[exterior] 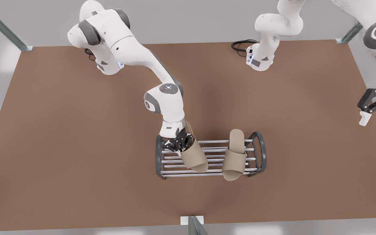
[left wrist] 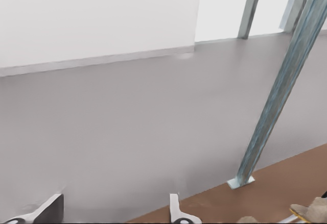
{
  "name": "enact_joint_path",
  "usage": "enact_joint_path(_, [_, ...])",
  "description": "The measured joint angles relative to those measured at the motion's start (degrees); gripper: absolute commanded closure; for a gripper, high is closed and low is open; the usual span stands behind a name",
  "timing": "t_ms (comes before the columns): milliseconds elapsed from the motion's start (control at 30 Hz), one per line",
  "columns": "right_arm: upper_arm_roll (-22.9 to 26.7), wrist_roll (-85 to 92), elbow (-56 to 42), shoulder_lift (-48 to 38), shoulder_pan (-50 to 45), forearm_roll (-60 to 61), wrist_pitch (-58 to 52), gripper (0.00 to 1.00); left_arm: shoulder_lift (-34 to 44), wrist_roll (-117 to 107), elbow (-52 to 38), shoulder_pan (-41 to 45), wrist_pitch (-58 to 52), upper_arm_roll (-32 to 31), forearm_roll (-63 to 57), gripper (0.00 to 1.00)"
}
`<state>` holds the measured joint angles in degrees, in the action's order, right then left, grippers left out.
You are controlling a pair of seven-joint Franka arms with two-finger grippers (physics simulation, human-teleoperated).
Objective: Place the right shoe on the shoe rack with the right arm, and place the left shoe on the shoe rack with the left arm
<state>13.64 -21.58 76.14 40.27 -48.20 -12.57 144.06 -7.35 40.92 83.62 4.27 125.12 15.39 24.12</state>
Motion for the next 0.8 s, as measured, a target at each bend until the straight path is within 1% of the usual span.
enact_joint_path(33, [1.01, -0.66, -0.94, 1.03, -1.13, 0.01, -0.22, 0.79, -2.99, -2.68, -0.25, -1.72, -6.41, -2.82, -8.91, 0.0])
enact_joint_path(67, [1.7, -1.28, -1.74, 2.01, -1.92, 0.01, -0.42, 0.79, -5.21, -5.92, -0.12, -1.1, -11.45, -7.95, -15.62, 0.0])
enact_joint_path(100, [2.97, -1.87, -2.45, 3.07, -3.1, 0.03, -0.62, 0.79, -6.27, -9.04, 1.97, 0.82, -14.95, -11.65, -20.22, 0.0])
enact_joint_path(133, [3.93, -2.43, -2.88, 3.87, -4.01, 0.04, -0.81, 0.79, -6.09, -12.15, 6.74, 1.43, -16.46, -14.91, -23.15, 0.0])
enact_joint_path(167, [4.44, -2.97, -3.09, 4.3, -4.58, 0.06, -0.98, 0.79, -4.93, -14.39, 10.39, 1.7, -17.73, -17.15, -24.72, 0.0])
enact_joint_path(233, [4.89, -4.02, -3.26, 4.98, -5.17, 0.04, -1.24, 0.79, -4.32, -18.14, 12.74, 1.89, -21.83, -18.56, -26.92, 0.0])
enact_joint_path(267, [5.07, -4.5, -3.29, 5.16, -5.34, 0.05, -1.34, 0.75, -4.3, -19.95, 12.51, 1.65, -24.46, -18.3, -27.87, 0.0])
enact_joint_path(300, [5.24, -5.14, -3.31, 5.25, -5.42, -0.16, -1.48, 0.0, -4.31, -21.94, 12.29, 1.23, -26.85, -17.94, -28.51, 0.0])
enact_joint_path(367, [5.4, -6.93, -3.34, 5.31, -5.49, -1.06, -1.8, 0.0, -3.92, -26.92, 11.93, 0.75, -29.95, -17.48, -27.32, 0.0])
enact_joint_path(467, [5.46, -10.61, -3.36, 5.2, -5.52, -2.94, -2.4, 0.0, -1.3, -33.45, 10.47, 1.6, -29.62, -15.59, -20.3, 0.0])
enact_joint_path(600, [5.49, -12.93, -3.62, 5.17, -5.47, -2.34, -2.5, 0.0, -3.5, -40.09, 8.11, 3.31, -30.21, -15.78, -16.35, 0.0])
enact_joint_path(800, [5.51, -13.72, -2.87, 4.66, -5.8, -0.85, -2.3, 0.0, -3.8, -47.51, 7.61, 2.96, -32.43, -15.91, -14.61, 0.0])
